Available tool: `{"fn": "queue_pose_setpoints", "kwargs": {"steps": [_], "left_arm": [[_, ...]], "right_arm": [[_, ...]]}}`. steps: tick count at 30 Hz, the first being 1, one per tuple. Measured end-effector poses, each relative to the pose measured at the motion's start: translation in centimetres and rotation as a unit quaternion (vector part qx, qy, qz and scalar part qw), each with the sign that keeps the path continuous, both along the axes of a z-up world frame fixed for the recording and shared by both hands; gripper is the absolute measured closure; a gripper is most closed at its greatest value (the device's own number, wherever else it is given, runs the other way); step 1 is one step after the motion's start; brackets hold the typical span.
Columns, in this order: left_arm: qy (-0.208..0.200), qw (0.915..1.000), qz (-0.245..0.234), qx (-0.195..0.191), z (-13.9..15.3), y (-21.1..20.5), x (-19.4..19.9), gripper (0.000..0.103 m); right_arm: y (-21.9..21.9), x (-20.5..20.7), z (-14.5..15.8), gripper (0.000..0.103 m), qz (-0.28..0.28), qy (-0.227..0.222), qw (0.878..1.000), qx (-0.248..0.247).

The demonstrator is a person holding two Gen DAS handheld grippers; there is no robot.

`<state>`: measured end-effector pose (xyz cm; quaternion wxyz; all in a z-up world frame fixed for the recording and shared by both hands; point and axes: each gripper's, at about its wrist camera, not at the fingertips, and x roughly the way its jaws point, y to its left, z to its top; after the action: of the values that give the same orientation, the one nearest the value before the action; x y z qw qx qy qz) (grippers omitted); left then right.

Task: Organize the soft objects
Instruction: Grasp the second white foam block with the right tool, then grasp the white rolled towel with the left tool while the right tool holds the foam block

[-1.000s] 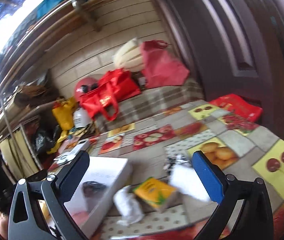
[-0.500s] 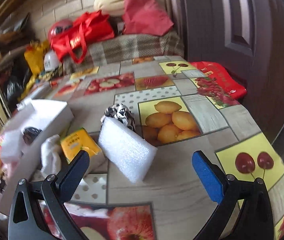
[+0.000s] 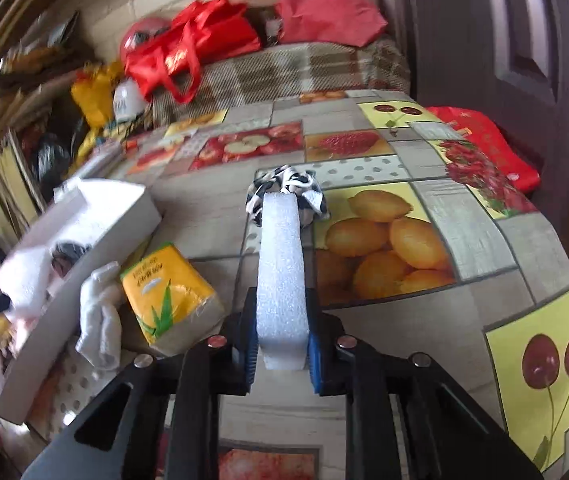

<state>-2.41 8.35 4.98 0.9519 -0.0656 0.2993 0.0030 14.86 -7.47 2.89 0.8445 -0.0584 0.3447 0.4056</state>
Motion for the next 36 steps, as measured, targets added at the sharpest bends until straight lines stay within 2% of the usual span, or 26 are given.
{"fn": "queue_pose_setpoints", "kwargs": {"steps": [4,9,13,15,16,18,20,22,24,26,29,30,32,35,36], "left_arm": [[0.008,1.0,0.0,-0.003,0.1,-1.0,1.6,0.0],[0.033,0.9983,0.039,0.028,0.1,-1.5,6.1,0.0],[0.082,0.9919,0.074,0.064,-1.5,-1.9,9.6,0.0],[0.098,0.9907,0.076,0.056,-2.5,-2.2,10.1,0.0],[0.102,0.9897,0.079,0.063,-2.9,-2.4,10.3,0.0],[0.105,0.9851,0.093,0.1,-3.5,-2.9,10.3,0.0],[0.107,0.9832,0.1,0.109,-4.0,-2.6,10.3,0.0],[0.108,0.9835,0.105,0.101,-4.6,-2.0,10.0,0.0],[0.111,0.9875,0.091,0.066,-4.7,-1.2,9.7,0.0],[0.083,0.9958,0.037,0.005,-4.1,-1.0,8.5,0.0],[0.072,0.9969,-0.032,-0.007,-3.6,-2.3,7.3,0.0],[0.071,0.9957,-0.053,-0.025,-3.5,-2.6,7.1,0.0],[0.058,0.9973,-0.033,-0.031,-2.9,-2.5,6.6,0.0],[0.039,0.9984,0.038,0.014,-1.8,-2.0,6.9,0.0],[0.041,0.9976,0.053,0.016,-1.7,-1.7,7.3,0.0]], "right_arm": [[-2.0,1.1,0.5,0.084,-0.017,0.032,0.997,0.065],[-2.7,1.0,1.3,0.084,-0.016,0.037,0.994,0.105],[-3.2,1.5,1.3,0.084,-0.013,0.059,0.989,0.134],[-3.6,1.8,1.3,0.084,-0.018,0.069,0.987,0.146],[-3.8,2.0,1.2,0.084,-0.02,0.073,0.986,0.151],[-4.1,2.3,1.1,0.084,-0.019,0.082,0.983,0.162],[-4.1,2.3,1.1,0.084,-0.018,0.085,0.982,0.165],[-4.1,2.1,1.1,0.084,-0.017,0.082,0.983,0.164],[-4.2,2.1,1.1,0.084,-0.017,0.081,0.983,0.165],[-4.2,2.1,1.0,0.084,-0.017,0.082,0.982,0.167],[-4.2,2.2,0.8,0.084,-0.016,0.089,0.981,0.171],[-4.2,2.1,0.8,0.084,-0.016,0.09,0.981,0.171],[-4.2,2.2,0.8,0.084,-0.016,0.088,0.981,0.171],[-4.3,2.3,0.8,0.084,-0.018,0.086,0.981,0.175],[-4.3,2.4,0.8,0.083,-0.019,0.086,0.98,0.176]]}}
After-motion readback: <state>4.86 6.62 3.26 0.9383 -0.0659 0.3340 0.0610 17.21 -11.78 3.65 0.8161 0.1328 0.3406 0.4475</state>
